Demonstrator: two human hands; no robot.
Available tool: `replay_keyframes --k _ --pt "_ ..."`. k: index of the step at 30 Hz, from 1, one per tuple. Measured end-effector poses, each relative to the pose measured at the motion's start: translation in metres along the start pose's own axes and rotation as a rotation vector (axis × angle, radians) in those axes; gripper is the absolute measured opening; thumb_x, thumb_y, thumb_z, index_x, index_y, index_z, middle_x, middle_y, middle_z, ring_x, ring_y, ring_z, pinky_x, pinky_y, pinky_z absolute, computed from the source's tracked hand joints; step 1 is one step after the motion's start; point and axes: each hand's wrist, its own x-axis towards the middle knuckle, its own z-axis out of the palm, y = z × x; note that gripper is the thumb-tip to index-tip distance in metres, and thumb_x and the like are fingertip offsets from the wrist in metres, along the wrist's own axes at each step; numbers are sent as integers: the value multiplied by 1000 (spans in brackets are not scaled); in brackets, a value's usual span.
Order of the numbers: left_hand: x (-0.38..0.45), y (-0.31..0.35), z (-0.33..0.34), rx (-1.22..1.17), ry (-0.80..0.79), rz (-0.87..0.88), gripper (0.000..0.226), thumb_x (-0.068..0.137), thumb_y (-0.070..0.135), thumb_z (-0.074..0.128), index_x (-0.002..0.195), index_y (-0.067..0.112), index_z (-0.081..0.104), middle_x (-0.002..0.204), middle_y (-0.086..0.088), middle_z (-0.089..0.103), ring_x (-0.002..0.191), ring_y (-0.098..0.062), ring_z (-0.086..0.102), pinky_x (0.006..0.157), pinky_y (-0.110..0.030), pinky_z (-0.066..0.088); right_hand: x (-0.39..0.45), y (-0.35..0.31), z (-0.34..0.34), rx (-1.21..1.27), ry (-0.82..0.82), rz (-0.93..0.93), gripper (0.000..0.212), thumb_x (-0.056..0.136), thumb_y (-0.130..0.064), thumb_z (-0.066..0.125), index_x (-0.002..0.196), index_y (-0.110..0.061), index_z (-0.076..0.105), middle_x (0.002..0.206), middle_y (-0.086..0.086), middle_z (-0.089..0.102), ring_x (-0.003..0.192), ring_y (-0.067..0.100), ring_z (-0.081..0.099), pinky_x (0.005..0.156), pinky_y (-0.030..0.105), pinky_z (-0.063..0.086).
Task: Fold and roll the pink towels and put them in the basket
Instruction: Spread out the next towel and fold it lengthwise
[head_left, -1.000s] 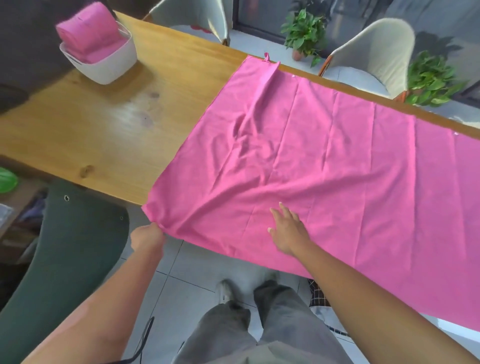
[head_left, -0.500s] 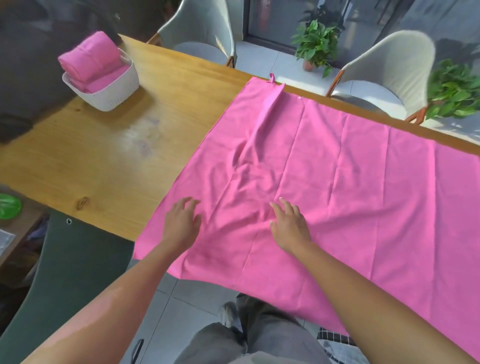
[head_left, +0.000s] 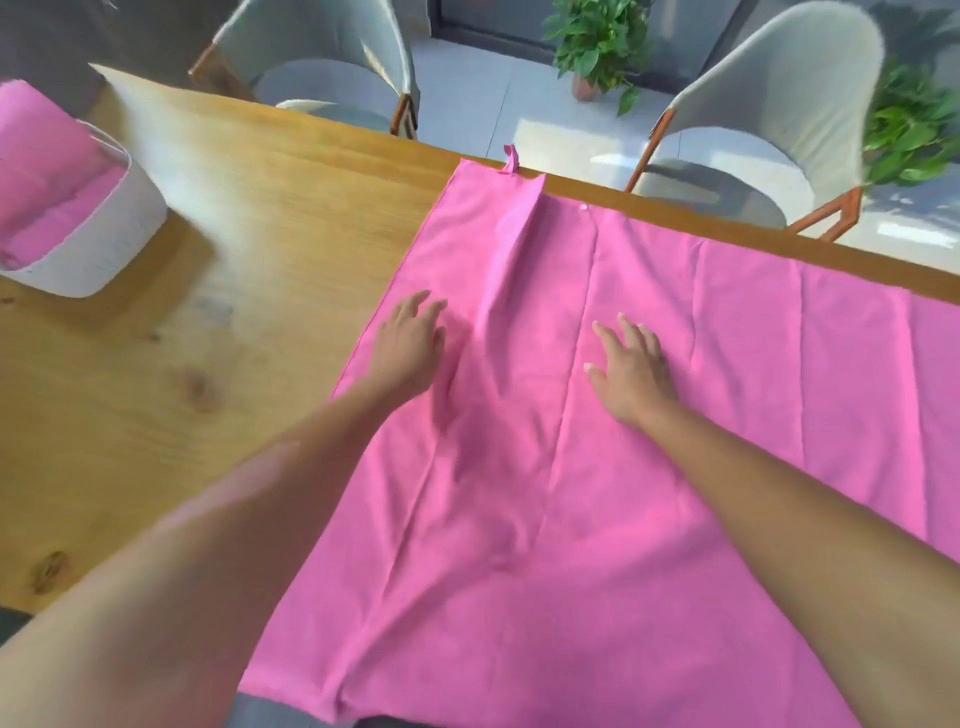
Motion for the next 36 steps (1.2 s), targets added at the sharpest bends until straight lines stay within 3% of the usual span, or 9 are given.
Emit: replay_keyframes --k 5,8,11,14,17,21,31,34,36 --pt "107 -5 2 48 -1 92 42 96 15 52 137 21 59 148 -10 47 133 -34 45 108 -48 41 52 -1 -10 -5 -6 64 61 100 -39 51 156 -30 28 164 10 17 148 34 19 121 46 21" --pt "167 0 2 105 41 100 40 95 24 54 134 26 59 141 -8 50 129 -32 43 104 -47 37 81 -8 -14 -36 4 76 61 98 -46 51 154 -35 30 161 6 21 143 34 25 117 50 28" --pt "216 13 -1 32 143 -111 45 95 30 58 136 14 49 134 -14 49 122 -36 46 97 -45 40 105 -11 -16 -7 3 133 67 96 -54 51 155 -41 23 165 4 10 148 35 15 118 55 25" --pt "248 16 -6 -34 128 -326 50 93 39 64 128 8 48 133 -16 52 124 -36 48 102 -41 38 121 -13 -16 17 -30 195 72 95 -63 46 156 -46 13 168 -2 -4 153 34 -3 118 63 16" --pt "263 9 -7 4 84 -332 44 98 38 58 128 7 56 135 -16 55 128 -36 47 103 -44 39 131 -16 -13 -8 -52 198 72 96 -67 38 156 -49 4 168 -5 -10 153 32 -11 117 67 10" --pt "275 -18 -17 34 161 -382 42 100 38 56 129 8 58 136 -16 54 129 -36 48 103 -45 40 143 -16 -16 -41 -62 195 72 96 -70 31 155 -49 -3 167 -5 -14 153 33 -13 117 68 8" --pt "301 -70 -46 95 218 -359 42 100 41 56 124 6 60 132 -19 57 125 -41 50 102 -49 39 190 -37 -20 -35 -33 173 71 95 -71 31 154 -51 -1 167 -6 -14 153 33 -12 116 70 5" --pt "295 -69 -51 108 249 -369 42 97 38 60 125 8 52 134 -19 53 126 -40 47 103 -49 37 186 -34 -21 -16 -29 152 72 95 -70 33 156 -49 0 167 -7 -12 154 29 -12 117 65 4" --pt "285 -61 -50 160 305 -306 40 95 35 60 124 10 50 133 -19 50 125 -39 45 103 -50 34 176 -25 -25 26 55 113 70 97 -65 36 158 -44 9 168 -5 -1 154 25 -3 121 57 11"
